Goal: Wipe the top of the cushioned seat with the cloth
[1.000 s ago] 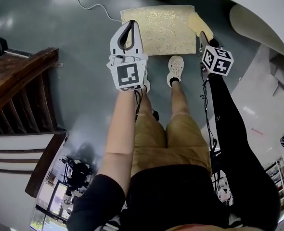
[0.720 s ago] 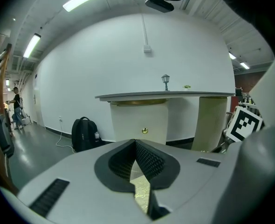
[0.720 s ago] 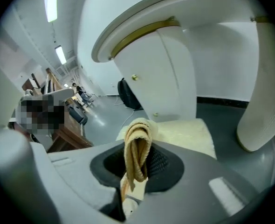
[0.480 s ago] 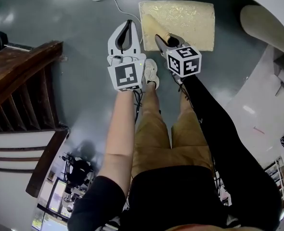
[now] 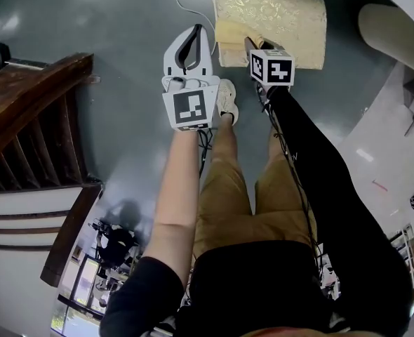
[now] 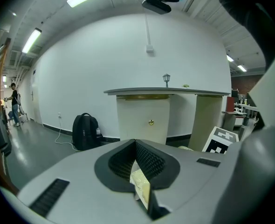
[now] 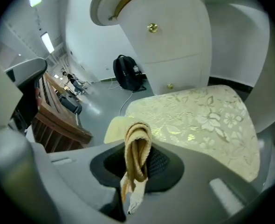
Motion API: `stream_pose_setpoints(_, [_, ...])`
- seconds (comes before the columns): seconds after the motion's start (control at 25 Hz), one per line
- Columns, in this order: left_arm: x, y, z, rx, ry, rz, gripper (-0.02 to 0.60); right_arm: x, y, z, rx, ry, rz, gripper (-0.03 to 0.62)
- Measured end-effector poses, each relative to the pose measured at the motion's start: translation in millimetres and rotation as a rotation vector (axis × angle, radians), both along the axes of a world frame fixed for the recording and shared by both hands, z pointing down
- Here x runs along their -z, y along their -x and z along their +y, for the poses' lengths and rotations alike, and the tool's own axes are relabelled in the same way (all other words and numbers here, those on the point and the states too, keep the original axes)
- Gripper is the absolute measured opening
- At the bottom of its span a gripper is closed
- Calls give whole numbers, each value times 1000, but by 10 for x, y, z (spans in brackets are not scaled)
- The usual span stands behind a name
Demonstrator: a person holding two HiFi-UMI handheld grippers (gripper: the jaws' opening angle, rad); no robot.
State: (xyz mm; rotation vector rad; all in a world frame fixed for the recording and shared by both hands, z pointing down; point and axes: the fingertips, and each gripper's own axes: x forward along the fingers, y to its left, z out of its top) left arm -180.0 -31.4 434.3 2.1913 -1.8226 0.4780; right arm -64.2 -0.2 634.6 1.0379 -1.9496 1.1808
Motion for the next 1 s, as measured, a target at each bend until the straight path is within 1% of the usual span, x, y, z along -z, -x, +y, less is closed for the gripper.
stream_pose_setpoints(0.24, [41, -295, -115, -42, -1, 1, 8, -54, -940, -220, -85, -13, 126, 58])
stream_pose_setpoints(0.36, [58, -530, -196, -64, -3, 7, 8, -92, -1492, -330, -134, -12, 183, 58])
stream_pose_setpoints(0.48, [51, -793, -253, -93, -1, 11, 8, -107, -1972, -403, -175, -9, 220, 57])
stream_pose_setpoints(0.72, [59, -1213, -342, -113, 0, 6, 8, -142, -2728, -490, -207, -18, 272, 58])
stream_pose_setpoints(0.88, [57, -1397, -368, -115, 1, -3, 8, -177, -3173, -492, -226, -13, 319, 57])
stream_pose_setpoints(1.0, [44, -1503, -365, -112, 4, -2, 8, -172, -3422, -455, -237, -17, 342, 58])
